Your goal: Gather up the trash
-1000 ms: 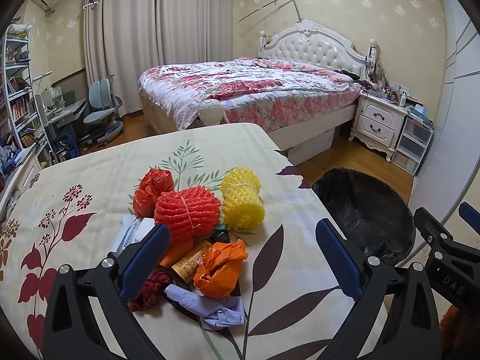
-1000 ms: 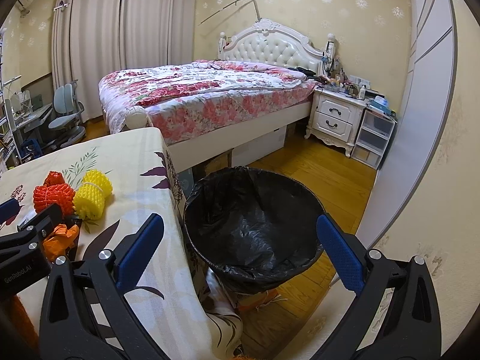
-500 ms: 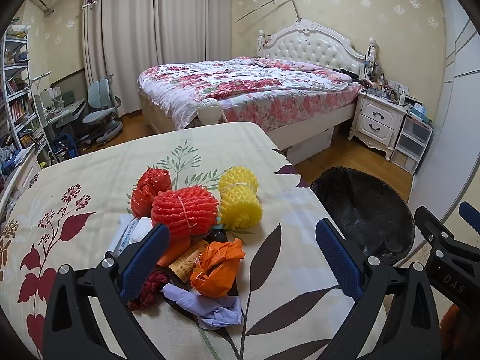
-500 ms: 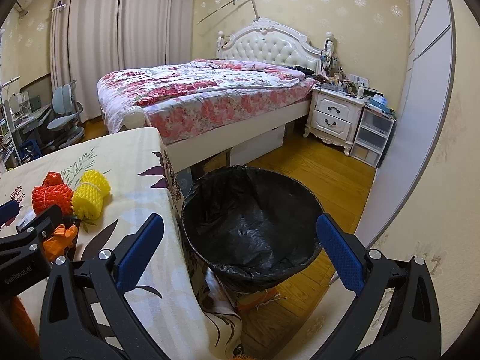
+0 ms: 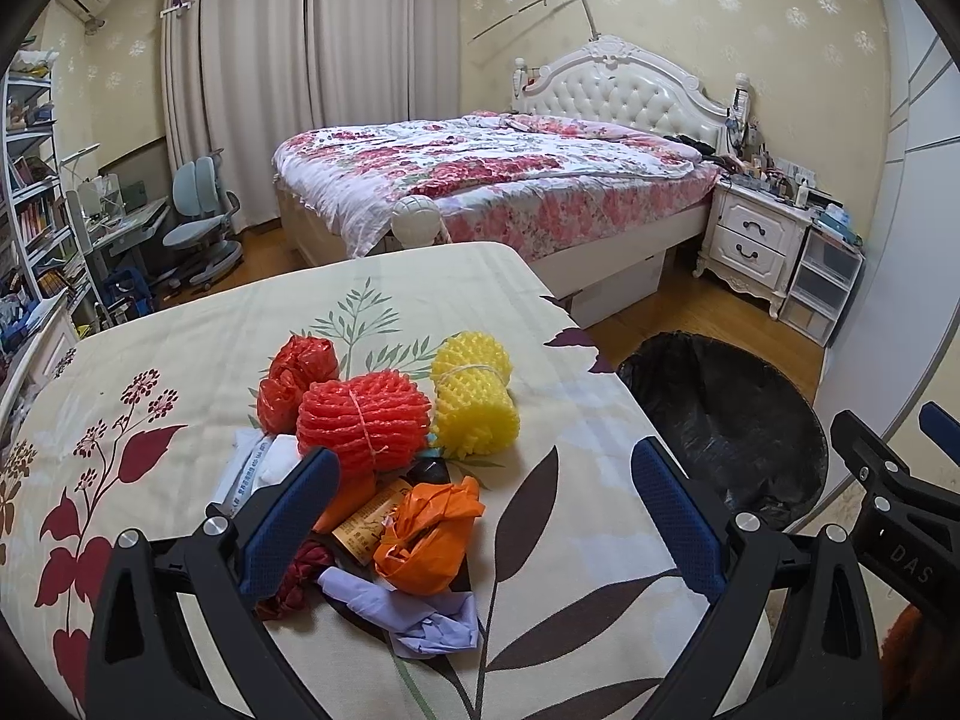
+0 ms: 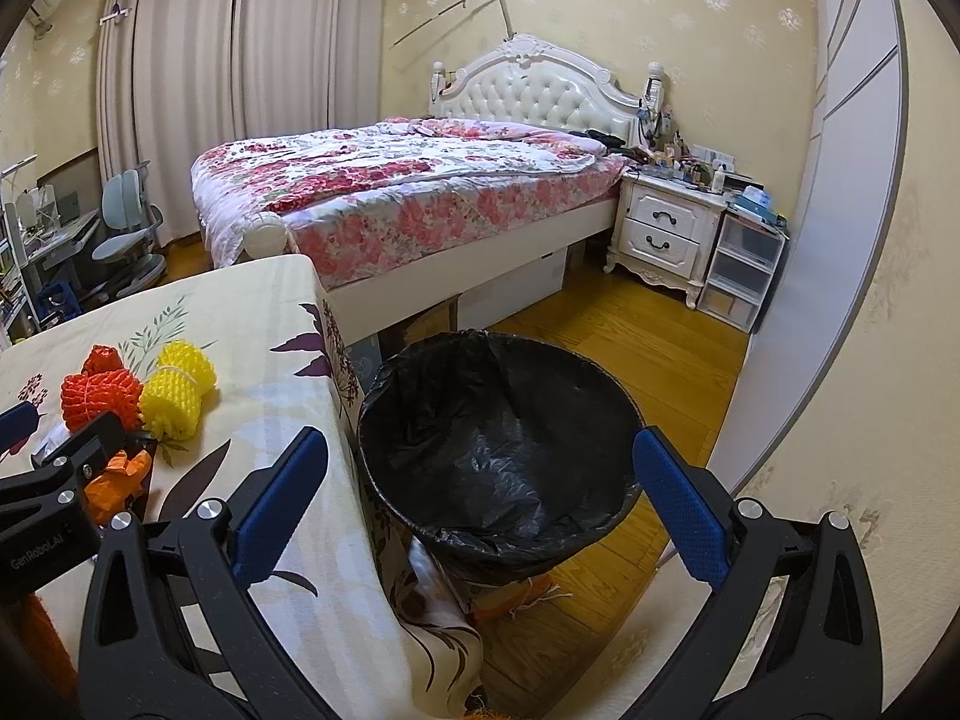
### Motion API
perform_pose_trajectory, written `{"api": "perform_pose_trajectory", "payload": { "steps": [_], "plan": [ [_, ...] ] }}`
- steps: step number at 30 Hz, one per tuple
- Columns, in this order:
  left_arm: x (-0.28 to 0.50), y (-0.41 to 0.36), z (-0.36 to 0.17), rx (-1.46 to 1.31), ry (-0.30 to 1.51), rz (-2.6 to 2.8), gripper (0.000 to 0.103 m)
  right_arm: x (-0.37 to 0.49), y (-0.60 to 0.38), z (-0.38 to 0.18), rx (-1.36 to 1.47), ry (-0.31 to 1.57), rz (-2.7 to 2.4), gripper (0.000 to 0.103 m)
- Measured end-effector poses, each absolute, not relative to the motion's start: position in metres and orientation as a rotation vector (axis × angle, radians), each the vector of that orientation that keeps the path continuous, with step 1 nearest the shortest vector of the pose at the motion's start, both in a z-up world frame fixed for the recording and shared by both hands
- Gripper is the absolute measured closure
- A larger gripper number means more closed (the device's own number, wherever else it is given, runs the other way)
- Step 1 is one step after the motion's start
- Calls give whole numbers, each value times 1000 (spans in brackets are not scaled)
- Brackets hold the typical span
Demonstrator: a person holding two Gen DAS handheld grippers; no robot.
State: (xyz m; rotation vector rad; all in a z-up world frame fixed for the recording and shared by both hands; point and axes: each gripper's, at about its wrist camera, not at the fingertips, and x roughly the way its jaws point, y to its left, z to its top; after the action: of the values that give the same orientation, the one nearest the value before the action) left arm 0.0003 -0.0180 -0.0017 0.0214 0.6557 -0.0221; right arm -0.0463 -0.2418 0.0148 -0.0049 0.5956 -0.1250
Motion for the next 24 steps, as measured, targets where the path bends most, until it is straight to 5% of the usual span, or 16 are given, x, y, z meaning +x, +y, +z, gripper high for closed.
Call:
{"api": "perform_pose_trajectory", "payload": {
  "steps": [24],
  "plan": [
    [-1, -23, -1, 23, 660, -22, 6, -50, -248, 13, -1, 603, -121, 3]
  ]
}}
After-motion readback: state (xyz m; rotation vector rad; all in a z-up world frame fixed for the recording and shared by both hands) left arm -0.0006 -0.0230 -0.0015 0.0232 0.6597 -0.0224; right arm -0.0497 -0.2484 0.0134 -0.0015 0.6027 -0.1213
